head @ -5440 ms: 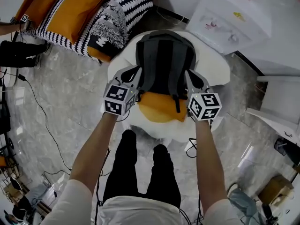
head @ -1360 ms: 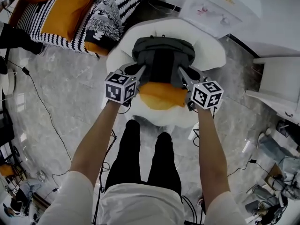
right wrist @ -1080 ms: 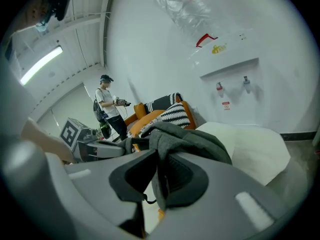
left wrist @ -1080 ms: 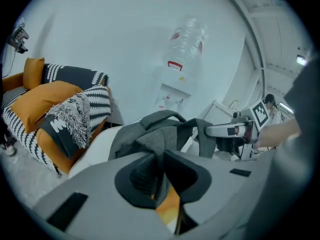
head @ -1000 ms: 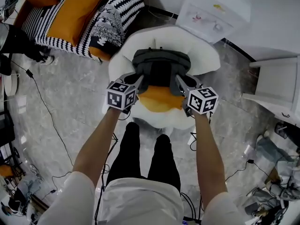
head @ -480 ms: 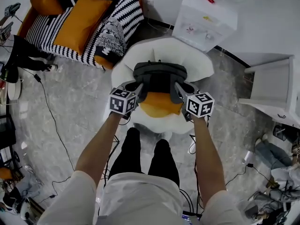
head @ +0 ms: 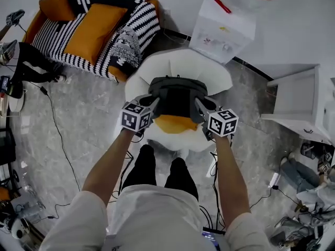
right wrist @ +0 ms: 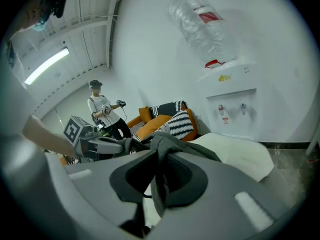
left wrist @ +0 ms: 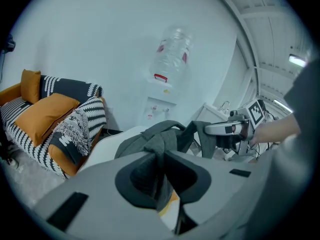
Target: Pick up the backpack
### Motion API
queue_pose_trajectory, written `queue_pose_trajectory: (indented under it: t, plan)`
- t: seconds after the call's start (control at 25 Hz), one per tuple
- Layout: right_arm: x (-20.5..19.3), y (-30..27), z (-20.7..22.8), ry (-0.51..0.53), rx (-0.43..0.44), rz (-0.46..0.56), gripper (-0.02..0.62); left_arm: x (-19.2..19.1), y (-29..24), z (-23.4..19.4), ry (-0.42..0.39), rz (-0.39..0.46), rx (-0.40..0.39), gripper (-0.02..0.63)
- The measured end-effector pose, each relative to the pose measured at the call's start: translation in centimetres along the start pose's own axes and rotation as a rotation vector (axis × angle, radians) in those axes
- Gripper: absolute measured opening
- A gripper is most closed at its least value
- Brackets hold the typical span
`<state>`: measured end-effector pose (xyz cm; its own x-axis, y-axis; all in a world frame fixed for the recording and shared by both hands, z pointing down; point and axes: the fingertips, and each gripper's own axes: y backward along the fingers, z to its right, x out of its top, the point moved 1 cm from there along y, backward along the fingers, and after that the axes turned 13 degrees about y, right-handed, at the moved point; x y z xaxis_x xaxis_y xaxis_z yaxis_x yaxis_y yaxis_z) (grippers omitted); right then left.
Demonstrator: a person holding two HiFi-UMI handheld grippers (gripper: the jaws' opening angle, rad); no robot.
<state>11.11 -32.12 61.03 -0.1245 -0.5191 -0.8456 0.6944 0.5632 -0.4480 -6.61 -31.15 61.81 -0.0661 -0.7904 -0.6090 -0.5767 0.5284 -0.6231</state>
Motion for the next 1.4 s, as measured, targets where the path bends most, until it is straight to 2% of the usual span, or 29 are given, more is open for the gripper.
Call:
queue_pose_trajectory:
  t: [0.2, 0.64, 0.96, 1.4]
  plan:
    - [1.2, 2.8, -1.7, -0.015, 0.010, 0.032, 0.040, 0.1, 2.5, 2.5, -0.009, 0.020, -0.024, 0.032]
    - [5.5, 9.2, -4.1, 0.048, 0.044, 0.103, 0.040, 2.6, 7.3, 8.9, -0.030, 0.124, -0.071, 0.032]
    - [9.0, 13.0, -4.9, 0.086, 0.055, 0.173, 0.041, 4.4, 9.4, 12.8, -0.061, 0.202, -0.064, 0.032]
    - [12.4, 17.3, -6.1, 0.090, 0.111, 0.231, 0.041, 5.8, 12.5, 17.3, -0.041, 0.338, -0.061, 0.032]
